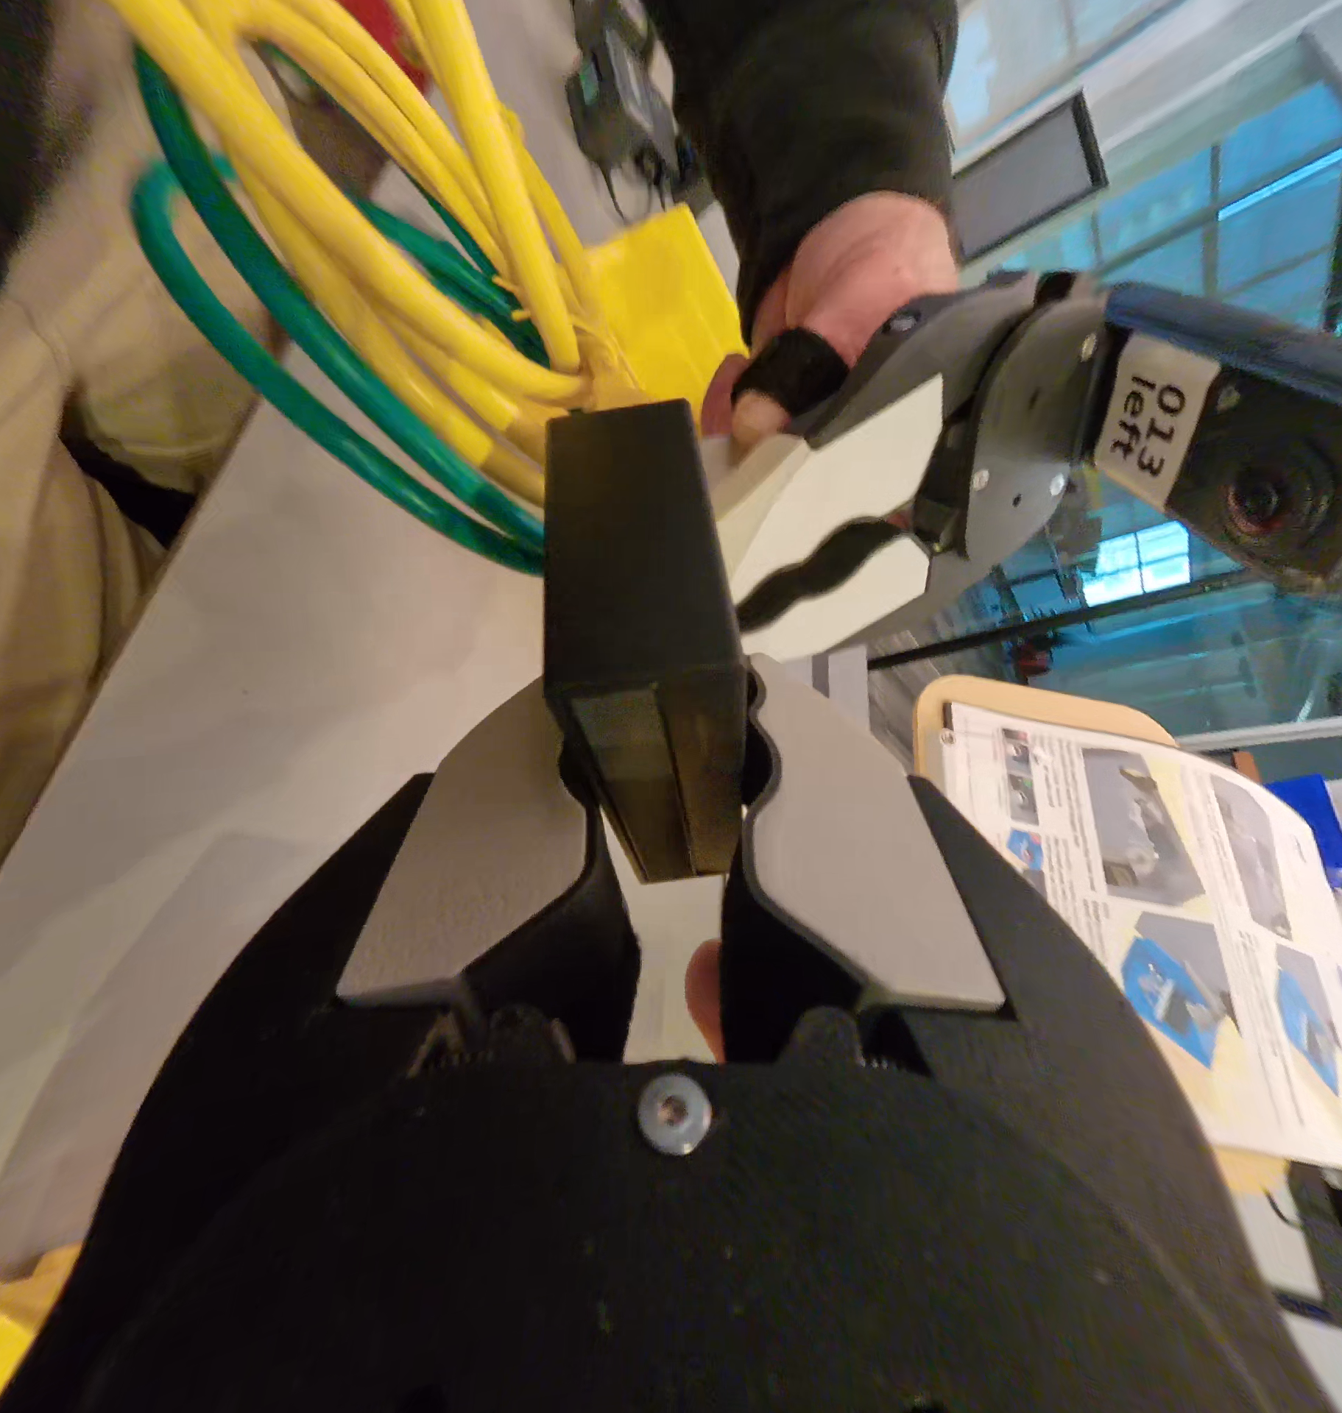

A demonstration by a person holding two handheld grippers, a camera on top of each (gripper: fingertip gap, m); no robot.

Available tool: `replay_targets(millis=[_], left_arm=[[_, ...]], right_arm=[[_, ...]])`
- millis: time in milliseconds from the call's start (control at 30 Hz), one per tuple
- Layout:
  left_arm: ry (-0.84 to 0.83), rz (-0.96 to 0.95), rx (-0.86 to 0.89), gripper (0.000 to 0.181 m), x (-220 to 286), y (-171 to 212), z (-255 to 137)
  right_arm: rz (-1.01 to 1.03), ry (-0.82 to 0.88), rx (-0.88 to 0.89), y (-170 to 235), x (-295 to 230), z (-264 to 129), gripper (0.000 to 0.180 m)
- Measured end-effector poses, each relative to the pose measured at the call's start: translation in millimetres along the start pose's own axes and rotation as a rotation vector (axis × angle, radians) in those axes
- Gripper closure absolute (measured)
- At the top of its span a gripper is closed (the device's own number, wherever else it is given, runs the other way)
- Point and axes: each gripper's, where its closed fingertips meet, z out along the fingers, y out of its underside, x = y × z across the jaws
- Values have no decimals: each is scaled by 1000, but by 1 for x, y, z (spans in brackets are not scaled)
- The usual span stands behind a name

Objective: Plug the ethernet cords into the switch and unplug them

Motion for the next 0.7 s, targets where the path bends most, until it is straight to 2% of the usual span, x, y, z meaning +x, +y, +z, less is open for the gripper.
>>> replay_targets(millis=[67,167,300,400,467,500,600,700], left_arm=[[6,19,-1,170,0,1,1],[1,-3,47,171,-5,-2,0],[-27,27,16,170,-12,1,-2],[-35,-2,76,169,-15,-4,-8],[-113,33,150,166,-23,-14,-19],[-187,38,180,157,-32,-18,-28],[-308,27,297,159,-42,-25,-63],[-512,36,354,155,-49,-20,-104]], right_arm=[[14,-17,52,-9,-3,3,150],[13,-22,45,-6,-1,4,150],[7,-11,19,-1,1,8,150],[7,26,2,1,8,6,149],[25,69,-15,4,17,4,150],[27,91,-34,6,21,2,150],[11,137,-137,21,30,-5,150],[41,191,-224,40,37,-21,150]])
